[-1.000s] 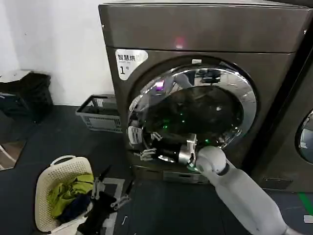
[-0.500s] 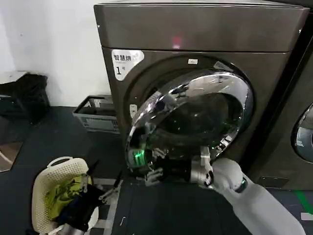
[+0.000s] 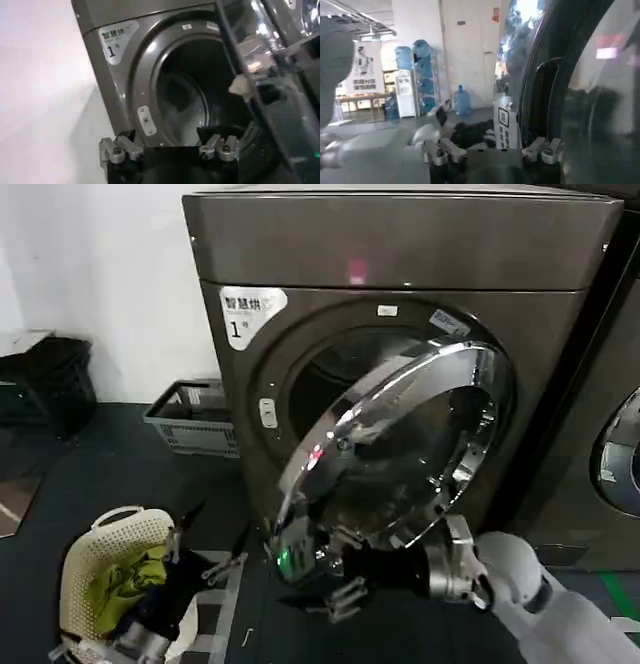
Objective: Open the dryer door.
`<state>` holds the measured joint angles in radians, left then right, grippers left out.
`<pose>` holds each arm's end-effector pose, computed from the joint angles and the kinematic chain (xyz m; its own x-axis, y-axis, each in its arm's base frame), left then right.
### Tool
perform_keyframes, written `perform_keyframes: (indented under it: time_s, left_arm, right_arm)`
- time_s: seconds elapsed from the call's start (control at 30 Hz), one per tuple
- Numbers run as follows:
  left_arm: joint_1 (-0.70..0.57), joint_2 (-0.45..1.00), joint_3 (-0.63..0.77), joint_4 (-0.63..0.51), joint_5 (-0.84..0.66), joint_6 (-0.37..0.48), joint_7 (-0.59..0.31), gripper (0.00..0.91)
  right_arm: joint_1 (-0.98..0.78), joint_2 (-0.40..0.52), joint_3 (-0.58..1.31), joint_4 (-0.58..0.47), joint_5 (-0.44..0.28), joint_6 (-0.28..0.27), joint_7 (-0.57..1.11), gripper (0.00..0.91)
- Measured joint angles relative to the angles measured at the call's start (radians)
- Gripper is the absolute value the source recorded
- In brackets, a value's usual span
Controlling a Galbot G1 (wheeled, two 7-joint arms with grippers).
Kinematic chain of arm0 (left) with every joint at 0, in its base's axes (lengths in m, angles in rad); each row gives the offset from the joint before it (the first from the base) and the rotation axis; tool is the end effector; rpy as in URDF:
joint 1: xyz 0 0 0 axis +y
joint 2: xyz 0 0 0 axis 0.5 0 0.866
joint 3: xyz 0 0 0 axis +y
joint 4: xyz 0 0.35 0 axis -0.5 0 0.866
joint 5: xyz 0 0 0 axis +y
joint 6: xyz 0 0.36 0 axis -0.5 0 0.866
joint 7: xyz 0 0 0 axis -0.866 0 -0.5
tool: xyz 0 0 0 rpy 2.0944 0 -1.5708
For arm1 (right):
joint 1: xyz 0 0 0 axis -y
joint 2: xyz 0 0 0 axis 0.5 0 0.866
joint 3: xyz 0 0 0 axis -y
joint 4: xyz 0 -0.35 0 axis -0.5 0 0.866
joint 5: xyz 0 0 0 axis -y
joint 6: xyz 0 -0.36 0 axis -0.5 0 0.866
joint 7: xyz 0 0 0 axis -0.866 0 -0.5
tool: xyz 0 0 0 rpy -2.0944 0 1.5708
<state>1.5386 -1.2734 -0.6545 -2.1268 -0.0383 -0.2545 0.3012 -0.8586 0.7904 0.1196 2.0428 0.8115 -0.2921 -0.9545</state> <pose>0.2006 0.0851 -0.2676 -0.8921 0.3964 -0.2170 0.3036 0.8813 0.3620 0.3310 -0.0415 -0.1619 0.0073 -0.9992 0.0390 -0.9989 -0.0055 0.0472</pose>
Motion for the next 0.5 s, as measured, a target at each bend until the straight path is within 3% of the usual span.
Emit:
perform_keyframes:
  time_s: [0.17,0.5]
  left_arm:
    - [-0.031,0.026,0.001,0.018,-0.034,0.006,0.011,0.907]
    - [-0.139,0.085,0.043,0.069,-0.099,0.058,0.024,0.907]
  right_arm:
    - [-0.035,-0.030,0.042,0.013,-0.001,0.029,-0.052,0.907]
    - [-0.118,-0.088,0.124,-0.019,0.005,0.180,-0.199,0.907]
